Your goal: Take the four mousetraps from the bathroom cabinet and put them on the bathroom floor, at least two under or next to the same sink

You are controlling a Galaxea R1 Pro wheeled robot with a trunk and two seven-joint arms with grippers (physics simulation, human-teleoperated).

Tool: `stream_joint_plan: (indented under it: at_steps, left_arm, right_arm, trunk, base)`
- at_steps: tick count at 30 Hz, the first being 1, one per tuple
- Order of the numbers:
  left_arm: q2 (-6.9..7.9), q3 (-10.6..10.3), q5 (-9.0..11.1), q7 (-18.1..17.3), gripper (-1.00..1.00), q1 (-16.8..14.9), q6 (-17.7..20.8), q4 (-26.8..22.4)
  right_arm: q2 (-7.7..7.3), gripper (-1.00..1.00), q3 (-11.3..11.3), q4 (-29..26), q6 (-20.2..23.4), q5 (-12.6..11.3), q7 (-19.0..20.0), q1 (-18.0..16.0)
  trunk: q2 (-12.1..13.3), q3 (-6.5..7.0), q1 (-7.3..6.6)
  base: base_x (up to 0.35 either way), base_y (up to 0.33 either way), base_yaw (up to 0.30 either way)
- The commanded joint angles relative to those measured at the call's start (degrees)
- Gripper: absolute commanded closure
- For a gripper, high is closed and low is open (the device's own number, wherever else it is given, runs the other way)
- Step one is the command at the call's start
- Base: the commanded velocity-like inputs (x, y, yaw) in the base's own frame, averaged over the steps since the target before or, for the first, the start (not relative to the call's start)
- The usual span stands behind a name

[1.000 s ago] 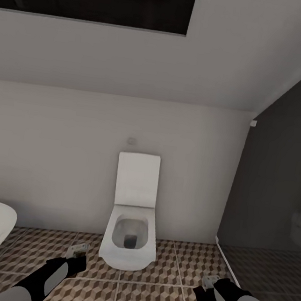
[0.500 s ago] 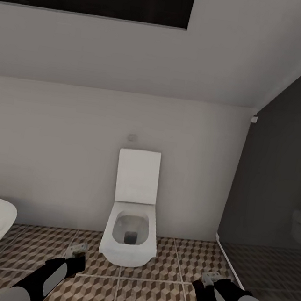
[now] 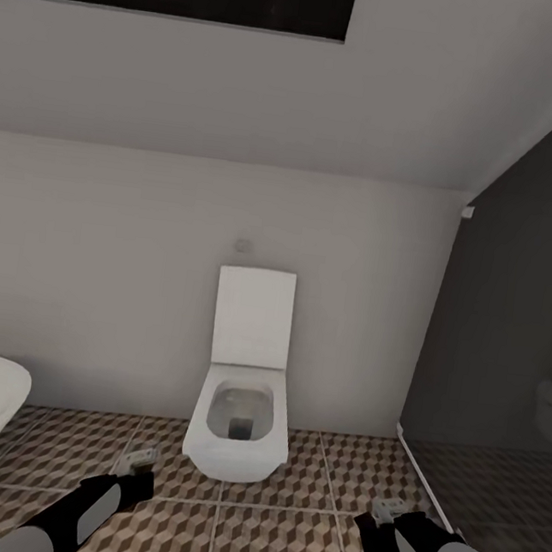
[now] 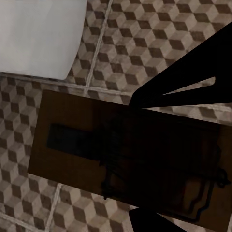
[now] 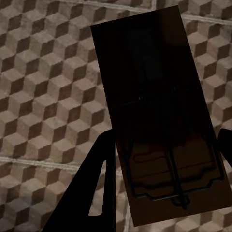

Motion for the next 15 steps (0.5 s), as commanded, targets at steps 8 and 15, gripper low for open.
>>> stream_joint_plan:
  at_steps: [8, 15]
  left_arm:
    - [0.17, -0.4, 0.6, 0.3, 1.0, 0.0, 0.1, 0.5]
    - [0.29, -0.4, 0.6, 0.3, 1.0, 0.0, 0.1, 1.5]
  right_arm:
    - [0.15, 1.0, 0.5, 0.0, -1.1, -0.7, 0.3, -0.1]
    - [0.07, 1.0, 0.5, 0.1, -4.9, -0.7, -0.9, -0.1]
  trunk:
    - [-3.3, -1.51, 1.76]
    - [-6.1, -2.76, 3.29]
  base:
    - [0.0, 0.0, 0.0]
    - [0.0, 0.0, 0.0]
